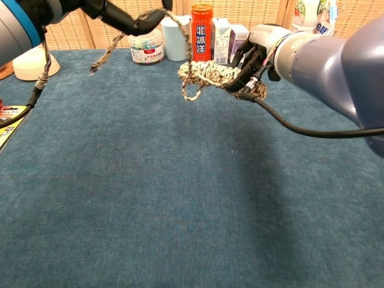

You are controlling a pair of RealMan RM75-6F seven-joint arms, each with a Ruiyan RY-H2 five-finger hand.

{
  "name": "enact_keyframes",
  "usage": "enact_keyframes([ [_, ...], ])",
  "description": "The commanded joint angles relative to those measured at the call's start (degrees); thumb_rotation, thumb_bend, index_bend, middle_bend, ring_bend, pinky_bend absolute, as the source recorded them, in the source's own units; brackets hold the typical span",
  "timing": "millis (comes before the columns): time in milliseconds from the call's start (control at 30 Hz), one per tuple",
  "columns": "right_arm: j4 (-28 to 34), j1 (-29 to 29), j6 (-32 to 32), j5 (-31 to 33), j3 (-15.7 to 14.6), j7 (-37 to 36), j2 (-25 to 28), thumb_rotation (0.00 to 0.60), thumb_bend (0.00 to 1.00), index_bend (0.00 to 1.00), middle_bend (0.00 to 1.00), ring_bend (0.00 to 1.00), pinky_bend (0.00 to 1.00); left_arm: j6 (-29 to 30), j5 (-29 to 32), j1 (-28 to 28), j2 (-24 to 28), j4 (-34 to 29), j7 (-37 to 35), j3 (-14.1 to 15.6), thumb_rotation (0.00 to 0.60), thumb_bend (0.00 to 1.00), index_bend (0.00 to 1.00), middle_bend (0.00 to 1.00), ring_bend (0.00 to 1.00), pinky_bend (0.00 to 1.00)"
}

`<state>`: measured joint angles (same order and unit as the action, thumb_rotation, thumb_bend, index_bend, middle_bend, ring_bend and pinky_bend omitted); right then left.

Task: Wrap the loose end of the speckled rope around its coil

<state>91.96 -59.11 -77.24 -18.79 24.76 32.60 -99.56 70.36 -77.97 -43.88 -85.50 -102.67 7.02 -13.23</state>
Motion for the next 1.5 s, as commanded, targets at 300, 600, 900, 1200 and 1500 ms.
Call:
enact_keyframes([
  [300,-4.36,0.03,-0.33,-2.69,-2.02,4.69,-3.43,0.6,0.54,0.68,0.64,0.57,0.87,-0.46,3.67,-2.66,-0.92,-13.07,6.67,-5.36,0.6,0.45,0.62,0.0,0.0,0.0],
  [600,-6.4,1.15,0.75,-3.22,-1.49,6.23,-4.7,0.6,0.54,0.68,0.64,0.57,0.87,1.08,3.92,-3.56,-1.59,-18.6,11.65,-6.78,0.6,0.45,0.62,0.0,0.0,0.0],
  [900,-5.83,2.73,1.99,-5.76,-2.14,7.1,-4.34,0.6,0.54,0.68,0.64,0.57,0.87,1.67,6.75,-4.16,-1.9,-17.41,12.15,-8.75,0.6,0.45,0.62,0.0,0.0,0.0],
  [1200,-2.26,5.2,4.62,-14.19,-6.44,5.26,-2.31,0.6,0.54,0.68,0.64,0.57,0.87,0.78,11.71,-5.46,-3.11,-11.94,9.35,-11.49,0.6,0.45,0.62,0.0,0.0,0.0],
  [1500,4.19,7.28,6.63,-19.79,-9.02,4.02,1.41,0.6,0.54,0.68,0.64,0.57,0.87,0.58,16.03,-7.34,-4.96,-3.9,7.49,-14.63,0.6,0.45,0.62,0.0,0.0,0.0],
])
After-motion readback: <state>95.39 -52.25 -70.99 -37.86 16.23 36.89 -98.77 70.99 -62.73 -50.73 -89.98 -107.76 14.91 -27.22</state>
